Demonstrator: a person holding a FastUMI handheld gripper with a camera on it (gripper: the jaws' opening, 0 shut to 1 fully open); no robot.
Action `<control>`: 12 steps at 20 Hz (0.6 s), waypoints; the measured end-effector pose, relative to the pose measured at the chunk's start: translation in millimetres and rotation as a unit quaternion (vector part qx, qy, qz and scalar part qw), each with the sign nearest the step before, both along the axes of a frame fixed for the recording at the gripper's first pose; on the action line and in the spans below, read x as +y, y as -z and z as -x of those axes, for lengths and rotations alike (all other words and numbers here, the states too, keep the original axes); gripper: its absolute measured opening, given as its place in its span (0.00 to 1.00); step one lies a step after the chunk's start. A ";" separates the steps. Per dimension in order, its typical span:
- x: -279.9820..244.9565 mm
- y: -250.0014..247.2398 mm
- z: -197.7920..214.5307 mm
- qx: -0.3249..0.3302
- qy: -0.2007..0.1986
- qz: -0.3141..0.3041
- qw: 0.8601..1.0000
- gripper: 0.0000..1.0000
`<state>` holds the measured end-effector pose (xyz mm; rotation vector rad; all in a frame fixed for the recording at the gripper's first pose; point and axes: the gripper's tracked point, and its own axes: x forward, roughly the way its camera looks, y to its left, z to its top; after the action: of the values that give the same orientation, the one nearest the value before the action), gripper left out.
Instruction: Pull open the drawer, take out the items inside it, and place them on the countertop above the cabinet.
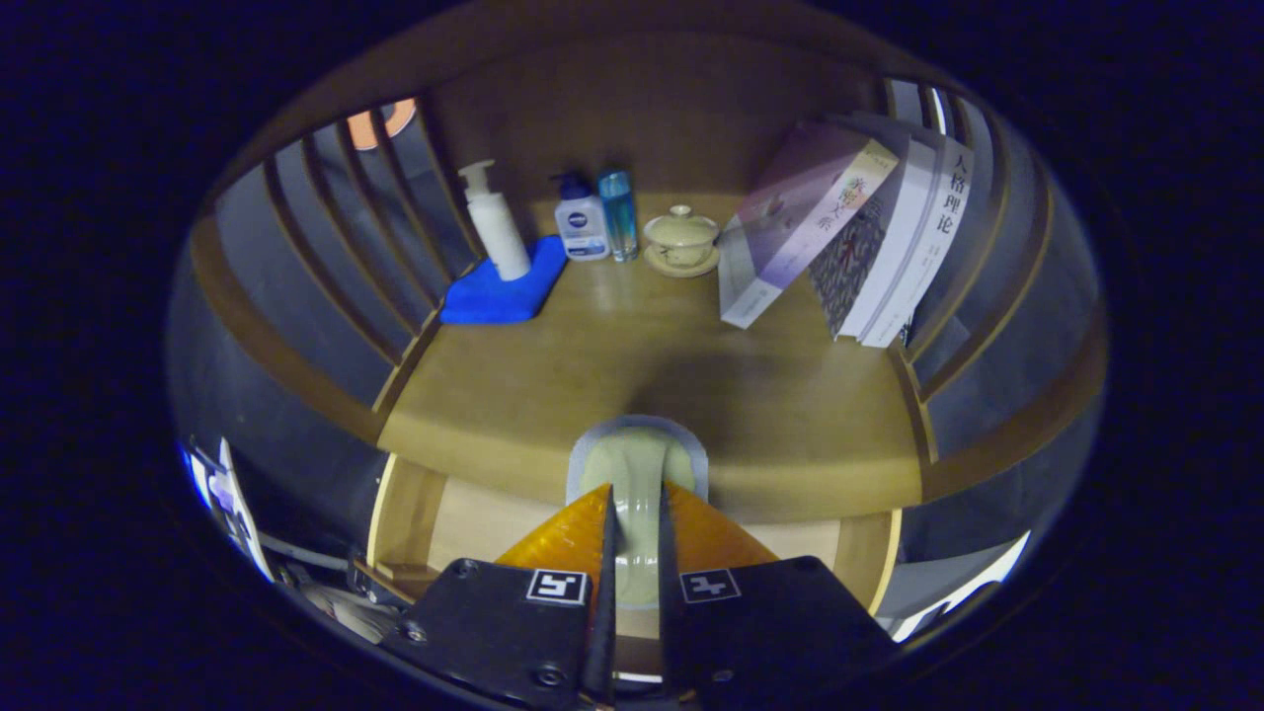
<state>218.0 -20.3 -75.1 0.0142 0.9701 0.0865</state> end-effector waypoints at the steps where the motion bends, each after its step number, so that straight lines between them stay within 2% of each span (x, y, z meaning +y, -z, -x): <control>1: 1.5 2.4 -10.8 0.000 0.007 -0.002 1.000 0.21; 5: 16.9 20.1 -39.0 0.024 0.007 -0.025 0.999 0.21; 12: 13.3 37.1 -81.9 0.041 0.016 -0.008 0.999 0.21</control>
<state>299.9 -6.9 -112.2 0.0486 1.0512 0.0635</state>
